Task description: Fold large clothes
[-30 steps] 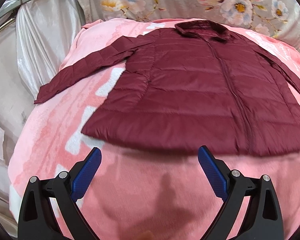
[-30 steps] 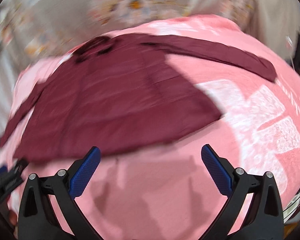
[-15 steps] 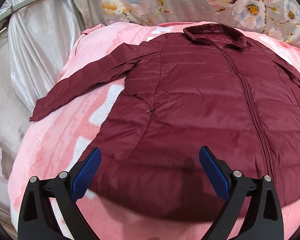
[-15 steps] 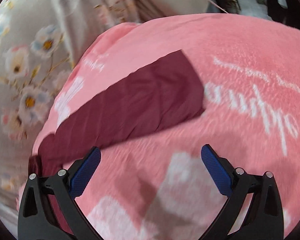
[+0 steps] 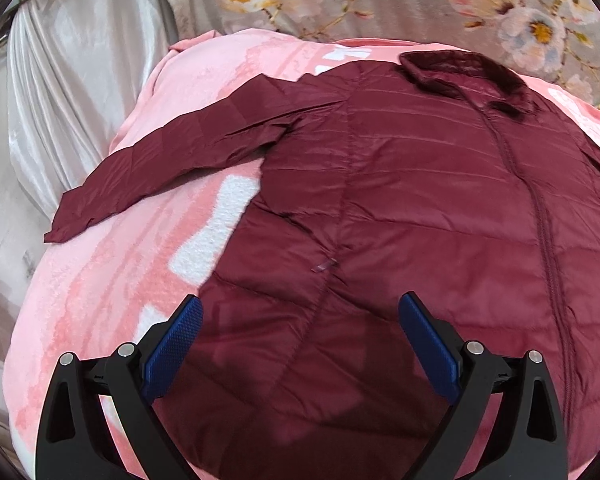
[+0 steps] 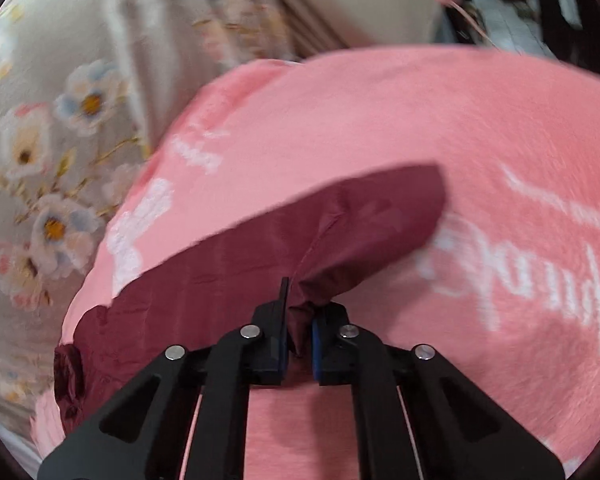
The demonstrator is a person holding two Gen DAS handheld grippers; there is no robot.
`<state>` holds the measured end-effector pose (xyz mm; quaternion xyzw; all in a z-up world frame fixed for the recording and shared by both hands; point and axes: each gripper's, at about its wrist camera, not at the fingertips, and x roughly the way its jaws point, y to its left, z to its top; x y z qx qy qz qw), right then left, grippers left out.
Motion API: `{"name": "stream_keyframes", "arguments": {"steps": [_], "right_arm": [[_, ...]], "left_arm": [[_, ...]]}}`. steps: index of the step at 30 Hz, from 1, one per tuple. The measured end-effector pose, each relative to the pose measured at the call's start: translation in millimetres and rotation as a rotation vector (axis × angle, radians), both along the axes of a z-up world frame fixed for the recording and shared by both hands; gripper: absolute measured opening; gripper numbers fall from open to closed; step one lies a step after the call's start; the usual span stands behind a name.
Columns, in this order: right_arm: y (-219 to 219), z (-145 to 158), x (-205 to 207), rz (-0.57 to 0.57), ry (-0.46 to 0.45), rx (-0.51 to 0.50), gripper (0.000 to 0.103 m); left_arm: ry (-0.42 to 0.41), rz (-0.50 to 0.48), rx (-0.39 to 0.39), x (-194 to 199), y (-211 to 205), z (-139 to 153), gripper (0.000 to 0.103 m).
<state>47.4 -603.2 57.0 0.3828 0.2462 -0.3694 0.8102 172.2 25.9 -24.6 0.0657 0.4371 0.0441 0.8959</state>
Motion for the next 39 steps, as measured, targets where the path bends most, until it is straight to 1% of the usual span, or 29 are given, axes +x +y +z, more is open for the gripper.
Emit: {"name": "stream_keyframes", "arguments": {"steps": [2,3,6,8,10,12,14,16,17,18,19,20,21,23,24,25,27,28,30,32,33,35,37,39], "right_arm": [[37.6,33.0,38.1,0.130,-0.017,-0.094,0.006],[63.8,51.3,62.9,0.225,-0.032,-0.140,0.006],[134.1,83.2,120.5,0.451,-0.066,-0.223,0.006],[193.2,94.8,160.6,0.626,-0.085,-0.253,0.006],[238.3,93.7,188.5,0.756,-0.091,-0.255,0.006],[281.3,84.6,215.0,0.874,-0.083,-0.245,0.006],[324.6,67.2,236.4,0.985,-0.062,-0.238,0.008],[360.5,51.2,248.1,1.081,-0.046,-0.220,0.010],[374.3,44.1,249.1,1.118,-0.040,-0.212,0.015],[386.1,38.9,251.6,1.150,-0.037,-0.211,0.026],[391.4,38.1,249.4,1.160,-0.045,-0.217,0.032],[391.9,40.3,243.4,1.167,-0.068,-0.220,0.043],[387.9,44.4,237.4,1.168,-0.096,-0.222,0.051],[375.7,52.9,221.5,1.134,-0.126,-0.235,0.057],[369.2,55.1,219.6,1.111,-0.129,-0.235,0.059],[353.1,57.0,214.4,1.073,-0.130,-0.217,0.059],[318.0,54.7,207.2,0.998,-0.123,-0.160,0.060],[296.7,49.3,200.9,0.944,-0.115,-0.123,0.060],[252.9,32.8,189.1,0.837,-0.089,-0.045,0.060],[222.2,17.7,181.4,0.746,-0.066,0.025,0.061],[200.8,5.6,175.2,0.688,-0.055,0.080,0.062],[177.8,-11.0,170.1,0.635,-0.050,0.145,0.062],[158.6,-27.4,167.4,0.582,-0.043,0.203,0.062],[143.0,-41.8,170.6,0.548,-0.061,0.266,0.062]], "left_arm": [[0.000,0.025,-0.004,6.6,6.7,0.8,0.096],[0.000,0.031,-0.005,8.4,8.5,1.2,0.096],[0.000,0.052,-0.009,15.6,14.9,3.3,0.096],[0.002,0.063,-0.014,19.5,19.0,4.7,0.096],[0.004,0.073,-0.019,24.4,22.9,5.3,0.096],[0.004,0.082,-0.025,28.6,27.1,5.9,0.096],[0.006,0.091,-0.038,34.9,32.0,6.8,0.096],[0.008,0.094,-0.059,41.7,35.9,8.3,0.096],[0.008,0.092,-0.073,45.3,37.2,9.4,0.096],[0.010,0.088,-0.090,48.9,38.4,10.9,0.096],[0.015,0.076,-0.118,54.0,38.9,13.1,0.096],[0.021,0.061,-0.148,58.3,38.5,15.4,0.096],[0.027,0.044,-0.181,62.6,37.9,17.9,0.096],[0.036,0.002,-0.259,72.2,34.1,25.0,0.096],[0.038,-0.021,-0.302,78.6,30.4,28.7,0.096],[0.040,-0.037,-0.329,83.2,26.8,30.2,0.096],[0.061,-0.071,-0.385,96.4,16.3,30.3,0.096],[0.089,-0.093,-0.416,105.4,8.8,26.6,0.096],[0.139,-0.105,-0.446,119.5,-1.4,17.5,0.096],[0.195,-0.099,-0.485,134.1,-9.9,2.9,0.096],[0.215,-0.094,-0.506,138.1,-12.2,-2.2,0.096],[0.265,-0.074,-0.572,147.4,-14.5,-13.0,0.096],[0.281,-0.061,-0.606,150.9,-18.1,-16.6,0.094],[0.274,-0.080,-0.609,153.8,-24.3,-14.1,0.087]]}}
